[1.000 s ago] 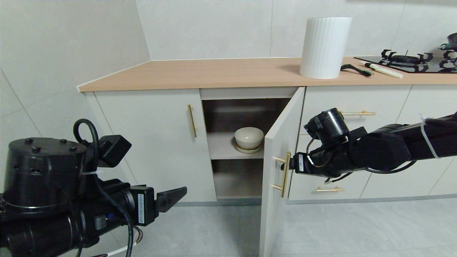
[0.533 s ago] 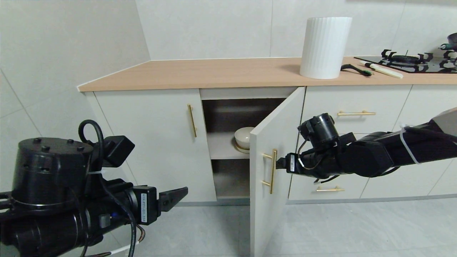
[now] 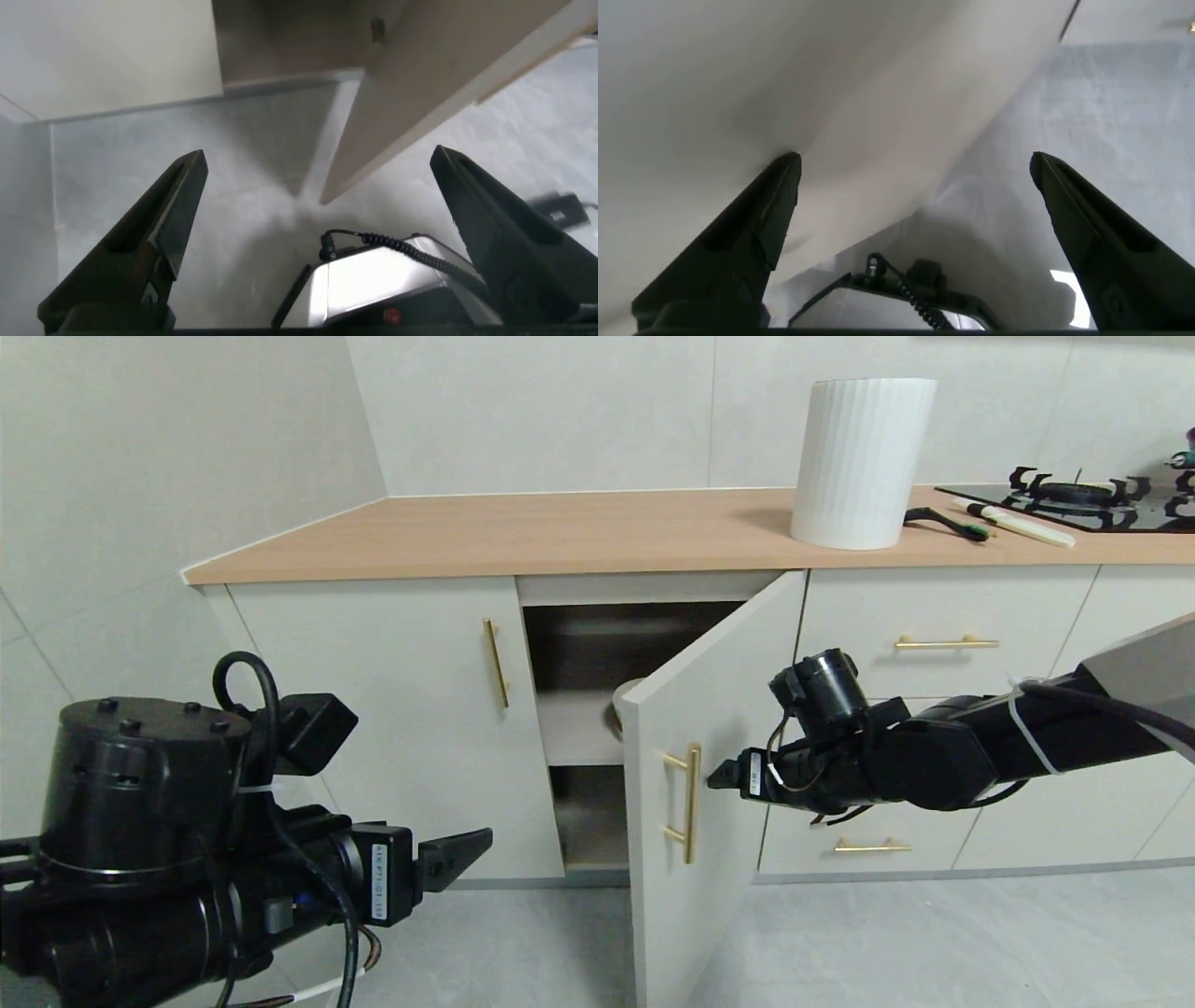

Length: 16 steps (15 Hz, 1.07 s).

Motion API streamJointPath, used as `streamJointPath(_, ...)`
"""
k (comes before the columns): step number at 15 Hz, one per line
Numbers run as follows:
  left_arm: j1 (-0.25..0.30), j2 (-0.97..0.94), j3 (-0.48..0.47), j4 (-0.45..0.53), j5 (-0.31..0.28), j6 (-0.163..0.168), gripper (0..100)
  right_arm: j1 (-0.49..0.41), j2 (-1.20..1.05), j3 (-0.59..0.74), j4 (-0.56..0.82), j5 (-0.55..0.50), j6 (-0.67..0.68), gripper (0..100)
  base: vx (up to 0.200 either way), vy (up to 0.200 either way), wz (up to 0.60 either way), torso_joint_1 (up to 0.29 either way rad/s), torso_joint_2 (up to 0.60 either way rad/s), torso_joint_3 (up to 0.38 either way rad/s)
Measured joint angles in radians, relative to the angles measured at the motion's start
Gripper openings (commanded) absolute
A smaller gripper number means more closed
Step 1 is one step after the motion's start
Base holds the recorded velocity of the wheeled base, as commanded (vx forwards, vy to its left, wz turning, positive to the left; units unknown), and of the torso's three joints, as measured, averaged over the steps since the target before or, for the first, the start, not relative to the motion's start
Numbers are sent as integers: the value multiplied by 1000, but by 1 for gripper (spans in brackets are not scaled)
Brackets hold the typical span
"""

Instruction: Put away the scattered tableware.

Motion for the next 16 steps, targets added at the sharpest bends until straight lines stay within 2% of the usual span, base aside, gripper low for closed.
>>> streamJointPath(3,0,1,-1,-2,0,-2,100,14,5,-1,-9,0,37,100,200,0,0,4,-1,1)
streamJointPath(7,0,1,-3,-4,1,-5,100,44,9,-5,-80,1,114,100,0,0,0,0,0,0)
streamJointPath(11,1,0,-3,-5,1,-5,100,63,41,-16,-276,-5,220,100,0,0,0,0,0,0)
streamJointPath(14,0,-1,-3,-4,2,-4,100,64,76,-59,-280,-31,292,100,0,0,0,0,0,0)
streamJointPath(16,1,-1,-3,-5,1,-4,100,64,103,-109,-284,-87,323,100,0,0,0,0,0,0)
